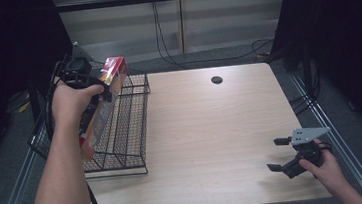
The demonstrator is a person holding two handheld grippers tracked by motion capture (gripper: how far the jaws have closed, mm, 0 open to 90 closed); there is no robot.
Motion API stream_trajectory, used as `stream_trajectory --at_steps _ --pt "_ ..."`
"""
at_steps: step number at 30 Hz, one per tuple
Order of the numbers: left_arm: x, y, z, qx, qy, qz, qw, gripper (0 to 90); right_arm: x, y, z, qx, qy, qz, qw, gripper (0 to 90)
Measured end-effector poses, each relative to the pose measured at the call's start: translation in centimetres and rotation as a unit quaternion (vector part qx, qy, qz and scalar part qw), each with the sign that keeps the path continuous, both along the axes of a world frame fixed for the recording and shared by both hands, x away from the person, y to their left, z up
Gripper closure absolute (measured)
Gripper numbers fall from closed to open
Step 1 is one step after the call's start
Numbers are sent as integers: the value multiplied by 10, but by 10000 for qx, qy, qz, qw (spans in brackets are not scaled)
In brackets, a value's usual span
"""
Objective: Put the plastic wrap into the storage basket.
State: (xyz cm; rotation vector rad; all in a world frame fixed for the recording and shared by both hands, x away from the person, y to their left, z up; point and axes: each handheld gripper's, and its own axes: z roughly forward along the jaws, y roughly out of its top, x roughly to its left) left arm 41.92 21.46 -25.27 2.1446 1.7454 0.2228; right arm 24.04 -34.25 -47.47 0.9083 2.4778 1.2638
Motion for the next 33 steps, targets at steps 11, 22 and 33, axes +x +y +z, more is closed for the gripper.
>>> stream_trajectory --at_steps 11,22,33 --pt "-5 14 4 21 -70 154 9999 429 0 1 0 10 1 25 10000 25" --pt "-9 30 2 17 -92 399 9992 428 0 2 0 13 -10 15 10000 25" --pt "-8 44 -7 46 -61 669 9977 426 0 2 -1 1 4 5 10000 25"
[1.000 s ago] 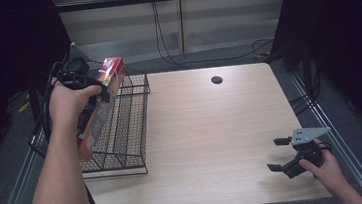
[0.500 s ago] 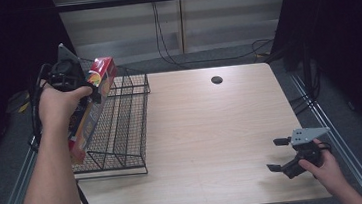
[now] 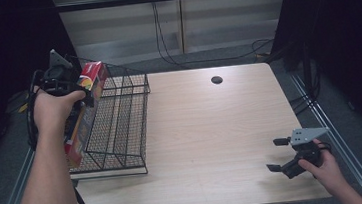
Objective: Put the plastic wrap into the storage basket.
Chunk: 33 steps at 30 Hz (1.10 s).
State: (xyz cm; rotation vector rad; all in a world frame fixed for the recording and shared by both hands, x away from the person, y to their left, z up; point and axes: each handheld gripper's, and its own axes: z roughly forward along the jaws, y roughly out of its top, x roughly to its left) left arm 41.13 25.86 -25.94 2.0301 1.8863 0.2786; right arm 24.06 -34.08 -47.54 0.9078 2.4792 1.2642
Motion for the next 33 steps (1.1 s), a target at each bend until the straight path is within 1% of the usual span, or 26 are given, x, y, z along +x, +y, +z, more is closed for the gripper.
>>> stream_trajectory --at_steps 3,5,10,12,13,16,17,19,20,21,22,24,25,26,27,28,29,31,32,33 --pt "0 3 -1 50 4 69 10000 426 0 0 0 -6 9 12 10000 25" --pt "0 5 -4 5 14 145 9999 426 1 1 0 -6 9 19 10000 25" --pt "0 8 -10 40 51 256 9996 424 0 1 -1 -11 2 13 10000 25" --pt "1 10 -11 79 68 264 9996 424 0 2 -1 -11 35 19 10000 25" --pt "1 10 -12 133 55 247 9996 424 0 2 -1 -8 35 23 10000 25" --pt "2 12 -13 120 70 276 9995 422 1 2 -1 -19 13 38 10000 25" --pt "2 12 -15 105 73 320 9994 422 1 2 -1 -27 14 34 10000 25" --pt "2 13 -17 166 110 289 9994 422 1 2 -1 -28 33 54 10000 25" --pt "3 12 -18 131 118 359 9992 421 1 2 -1 -25 35 58 10000 24" --pt "3 12 -19 164 121 325 9993 421 1 2 -1 -25 34 56 10000 25" --pt "3 11 -19 115 128 367 9992 421 1 2 -1 -24 37 55 10000 25" --pt "3 11 -19 151 153 385 9990 419 1 2 -2 -29 29 41 10000 25" --pt "3 10 -20 136 176 409 9989 418 1 2 -2 -25 29 46 10000 24" --pt "3 10 -20 167 195 389 9989 418 1 2 -2 -26 54 58 10000 25" --pt "3 9 -21 131 212 409 9989 417 0 2 -2 -28 49 64 10000 25" --pt "4 10 -21 141 223 375 9989 416 0 2 -2 -32 47 64 10000 24" --pt "4 10 -21 200 219 353 9989 416 0 2 -2 -32 47 64 10000 24" --pt "4 9 -22 138 220 425 9988 415 0 2 -2 -42 32 42 10000 24" --pt "4 10 -23 156 256 372 9989 415 0 2 -2 -40 32 43 10000 25" --pt "4 9 -24 110 276 377 9988 414 0 2 -2 -37 42 47 10000 24"
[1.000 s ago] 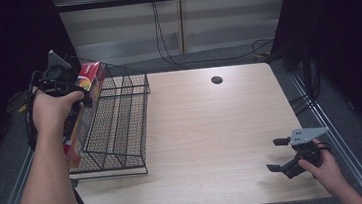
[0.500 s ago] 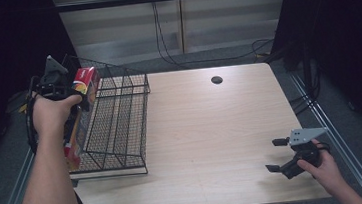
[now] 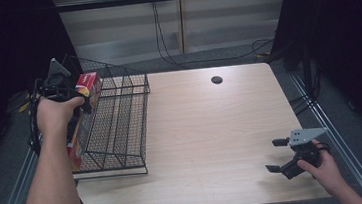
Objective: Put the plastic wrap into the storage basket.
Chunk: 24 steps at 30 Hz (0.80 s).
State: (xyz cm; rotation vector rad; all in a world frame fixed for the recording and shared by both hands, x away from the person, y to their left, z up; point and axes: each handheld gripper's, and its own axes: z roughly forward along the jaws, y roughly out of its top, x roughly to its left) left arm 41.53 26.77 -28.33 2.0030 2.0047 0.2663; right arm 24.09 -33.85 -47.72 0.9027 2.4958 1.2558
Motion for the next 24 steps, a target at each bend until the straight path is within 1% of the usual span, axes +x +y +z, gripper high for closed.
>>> stream_trajectory --at_steps 2,4,6,7,8,9,10,11,12,14,15,18,21,22,23,24 --pt "0 -1 -1 33 17 57 10000 414 0 0 0 -3 -13 5 10000 25" --pt "1 0 -3 72 22 30 10000 412 0 0 0 12 4 28 10000 25" --pt "1 -1 -4 30 75 95 9999 412 0 1 -1 1 7 23 10000 25" --pt "1 0 -4 63 73 90 9999 412 0 1 -1 0 8 30 10000 25" --pt "1 1 -5 0 73 111 9999 412 0 1 -1 -4 5 32 10000 25" --pt "1 1 -5 -21 64 166 9998 411 1 1 -1 -8 3 32 10000 25" --pt "1 2 -5 -29 76 158 9998 412 1 1 -1 -1 13 28 10000 25" --pt "2 2 -6 21 79 111 9999 411 1 1 -1 -8 22 28 10000 25" --pt "2 1 -7 32 87 114 9999 410 1 1 -1 -10 33 44 10000 25" --pt "3 1 -7 7 98 208 9997 408 1 1 -1 -16 8 56 10000 24" --pt "3 2 -7 -1 115 151 9998 408 1 1 -1 -25 10 54 10000 25" --pt "4 3 -8 -59 130 235 9996 405 1 1 -2 -29 6 46 10000 25" --pt "5 4 -9 -11 164 217 9996 400 1 1 -2 -24 27 42 10000 25" --pt "6 3 -8 33 140 274 9995 395 1 1 -2 -27 22 45 10000 25" --pt "6 3 -7 7 133 337 9993 392 1 2 -2 -20 35 39 10000 25" --pt "6 5 -6 15 77 302 9995 385 1 2 -2 -20 29 36 10000 25"
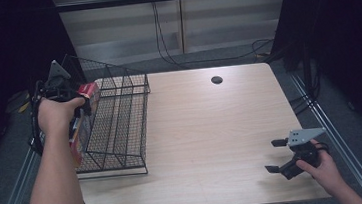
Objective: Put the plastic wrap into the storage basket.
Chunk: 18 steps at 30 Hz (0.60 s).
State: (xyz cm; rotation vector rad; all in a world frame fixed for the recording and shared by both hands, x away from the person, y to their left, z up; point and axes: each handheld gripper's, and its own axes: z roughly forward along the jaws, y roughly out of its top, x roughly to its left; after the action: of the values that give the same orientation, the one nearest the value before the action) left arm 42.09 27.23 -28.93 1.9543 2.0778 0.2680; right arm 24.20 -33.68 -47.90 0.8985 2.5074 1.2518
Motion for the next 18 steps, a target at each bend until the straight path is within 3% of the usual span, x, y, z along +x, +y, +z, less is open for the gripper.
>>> stream_trajectory --at_steps 3,4,5,6,10,18 --pt "0 3 4 -303 53 -70 9995 411 1 0 0 15 -8 -2 10000 25" --pt "-1 2 7 -201 -77 -134 9997 412 1 0 0 8 -11 3 10000 25" --pt "-1 1 9 -151 -51 -160 9997 413 1 0 -1 6 9 7 10000 25" --pt "-2 -1 10 -172 -26 -144 9997 409 2 0 -1 -10 0 9 10000 25" --pt "-5 -2 17 -281 -225 -169 9992 340 1 0 0 12 7 36 10000 25" --pt "-9 -17 32 -443 -597 -490 9960 258 0 0 2 25 -29 15 10000 25"
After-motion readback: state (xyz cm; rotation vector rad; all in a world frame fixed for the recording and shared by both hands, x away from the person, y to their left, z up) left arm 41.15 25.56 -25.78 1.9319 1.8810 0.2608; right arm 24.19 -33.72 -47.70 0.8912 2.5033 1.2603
